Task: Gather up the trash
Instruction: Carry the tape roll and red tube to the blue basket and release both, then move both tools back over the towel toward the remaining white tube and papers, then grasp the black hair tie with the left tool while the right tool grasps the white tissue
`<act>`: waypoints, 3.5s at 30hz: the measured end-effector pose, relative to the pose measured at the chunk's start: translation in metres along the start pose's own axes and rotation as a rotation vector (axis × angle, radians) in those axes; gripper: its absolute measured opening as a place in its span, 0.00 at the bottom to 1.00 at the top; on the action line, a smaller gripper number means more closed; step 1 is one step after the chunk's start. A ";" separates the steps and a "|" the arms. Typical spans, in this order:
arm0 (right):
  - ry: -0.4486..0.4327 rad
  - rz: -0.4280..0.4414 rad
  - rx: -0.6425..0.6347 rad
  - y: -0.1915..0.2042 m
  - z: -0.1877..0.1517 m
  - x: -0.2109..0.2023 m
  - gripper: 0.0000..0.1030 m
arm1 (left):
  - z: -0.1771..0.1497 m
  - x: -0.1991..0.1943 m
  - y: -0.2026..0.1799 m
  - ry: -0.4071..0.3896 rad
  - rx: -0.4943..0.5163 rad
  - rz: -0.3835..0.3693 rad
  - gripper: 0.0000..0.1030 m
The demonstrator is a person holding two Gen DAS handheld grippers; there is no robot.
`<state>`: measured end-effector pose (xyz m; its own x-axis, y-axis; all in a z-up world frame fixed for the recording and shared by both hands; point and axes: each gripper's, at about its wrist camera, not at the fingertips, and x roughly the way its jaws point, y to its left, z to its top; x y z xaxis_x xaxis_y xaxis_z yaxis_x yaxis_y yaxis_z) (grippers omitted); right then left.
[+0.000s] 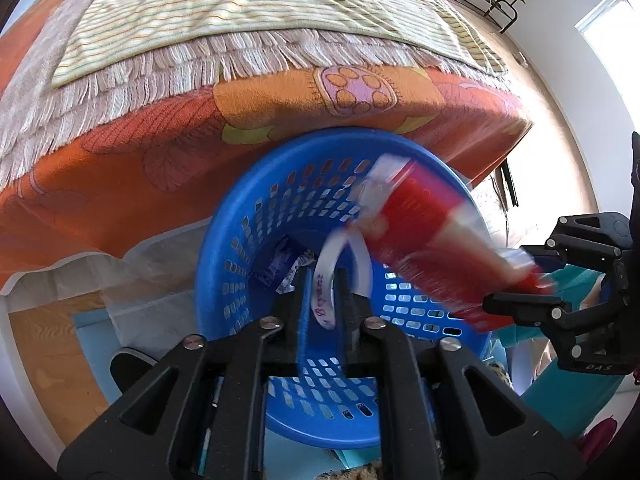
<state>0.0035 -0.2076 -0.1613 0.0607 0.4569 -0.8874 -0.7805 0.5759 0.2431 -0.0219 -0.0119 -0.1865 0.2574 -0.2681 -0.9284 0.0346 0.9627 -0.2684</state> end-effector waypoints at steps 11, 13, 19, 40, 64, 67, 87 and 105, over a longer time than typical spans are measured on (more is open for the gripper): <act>-0.010 -0.019 0.011 -0.003 0.002 -0.003 0.41 | 0.006 0.003 -0.008 -0.013 0.002 0.012 0.36; -0.013 -0.023 0.015 -0.004 0.002 -0.004 0.42 | 0.007 0.000 -0.006 -0.019 -0.001 0.014 0.36; -0.032 -0.049 0.030 -0.007 0.006 -0.008 0.50 | 0.012 -0.005 -0.004 -0.033 -0.005 0.016 0.36; -0.126 -0.160 0.229 -0.056 0.044 -0.042 0.64 | 0.092 -0.047 0.016 -0.155 -0.097 0.028 0.36; -0.361 -0.200 0.270 -0.140 0.150 -0.082 0.64 | 0.209 -0.059 0.091 -0.294 -0.248 0.066 0.36; -0.343 -0.202 0.280 -0.151 0.164 -0.075 0.64 | 0.217 -0.056 0.096 -0.293 -0.259 0.062 0.36; -0.261 -0.109 0.435 -0.199 0.219 -0.032 0.64 | 0.260 -0.023 0.136 -0.276 -0.402 0.037 0.27; -0.189 -0.158 0.478 -0.220 0.230 0.003 0.64 | 0.261 -0.012 0.148 -0.261 -0.412 0.092 0.05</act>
<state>0.3183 -0.1772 -0.1276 0.2996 0.4281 -0.8526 -0.3849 0.8720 0.3026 0.2324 0.1432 -0.1480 0.4766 -0.1135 -0.8717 -0.3711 0.8730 -0.3165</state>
